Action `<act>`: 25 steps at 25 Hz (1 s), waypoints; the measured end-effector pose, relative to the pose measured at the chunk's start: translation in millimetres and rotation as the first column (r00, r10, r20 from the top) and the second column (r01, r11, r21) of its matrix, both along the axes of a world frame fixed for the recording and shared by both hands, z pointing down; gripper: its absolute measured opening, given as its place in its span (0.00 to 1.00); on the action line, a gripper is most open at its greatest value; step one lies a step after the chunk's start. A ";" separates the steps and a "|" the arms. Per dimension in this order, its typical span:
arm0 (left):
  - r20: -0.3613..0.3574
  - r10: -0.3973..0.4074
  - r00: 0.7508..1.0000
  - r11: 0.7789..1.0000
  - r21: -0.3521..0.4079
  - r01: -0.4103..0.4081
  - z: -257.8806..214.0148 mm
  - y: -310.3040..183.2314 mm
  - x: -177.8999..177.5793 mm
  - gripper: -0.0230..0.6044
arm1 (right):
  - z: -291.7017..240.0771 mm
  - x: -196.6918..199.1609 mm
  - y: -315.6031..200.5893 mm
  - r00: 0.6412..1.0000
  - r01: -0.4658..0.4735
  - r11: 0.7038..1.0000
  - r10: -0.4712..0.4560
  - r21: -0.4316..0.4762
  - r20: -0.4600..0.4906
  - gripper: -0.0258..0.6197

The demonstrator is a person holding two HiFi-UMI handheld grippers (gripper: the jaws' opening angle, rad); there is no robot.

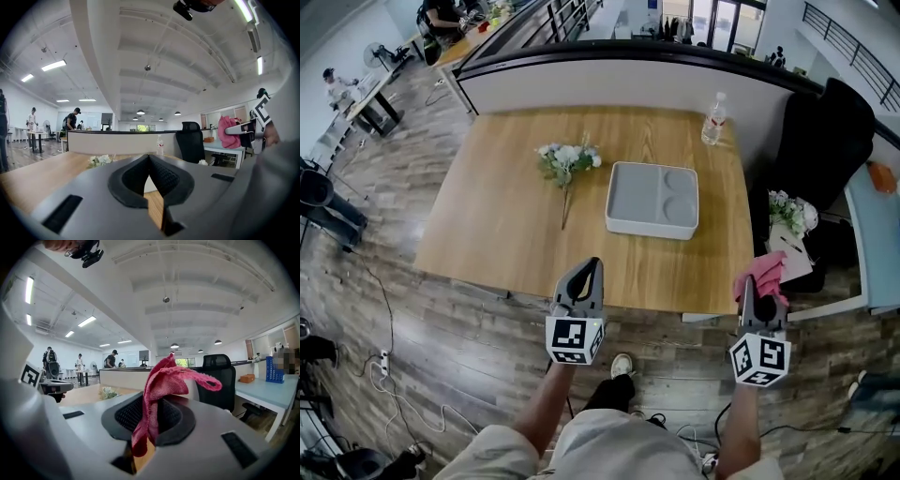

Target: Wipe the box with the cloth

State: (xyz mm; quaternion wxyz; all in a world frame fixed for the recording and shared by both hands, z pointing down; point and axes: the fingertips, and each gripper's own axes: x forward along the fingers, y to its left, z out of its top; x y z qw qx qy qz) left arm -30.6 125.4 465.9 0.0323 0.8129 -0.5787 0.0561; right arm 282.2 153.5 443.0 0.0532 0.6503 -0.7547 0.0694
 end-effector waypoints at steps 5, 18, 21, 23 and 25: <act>0.002 -0.003 1.000 0.999 -0.039 0.003 16.7 -24.8 -11.0 0.06 | 13.4 -13.3 -28.8 1.000 0.007 0.999 -0.007 -0.040 0.004 0.16; -0.016 -0.029 0.999 0.988 -0.151 0.026 63.5 -74.8 -46.6 0.06 | 49.5 -70.0 -95.6 0.997 0.070 0.988 -0.071 -0.137 -0.005 0.16; -0.023 -0.055 0.998 0.987 -0.151 0.051 61.6 -86.2 -58.8 0.06 | 46.0 -82.2 -109.8 0.996 0.089 0.987 -0.090 -0.130 -0.001 0.16; -0.030 -0.070 0.997 0.987 -0.144 0.065 57.8 -90.1 -63.4 0.06 | 43.5 -85.9 -115.2 0.995 0.096 0.987 -0.095 -0.130 0.013 0.16; -0.031 -0.079 0.996 0.988 -0.133 0.074 52.7 -94.3 -67.4 0.06 | 40.7 -89.1 -120.5 0.995 0.101 0.987 -0.097 -0.122 0.036 0.16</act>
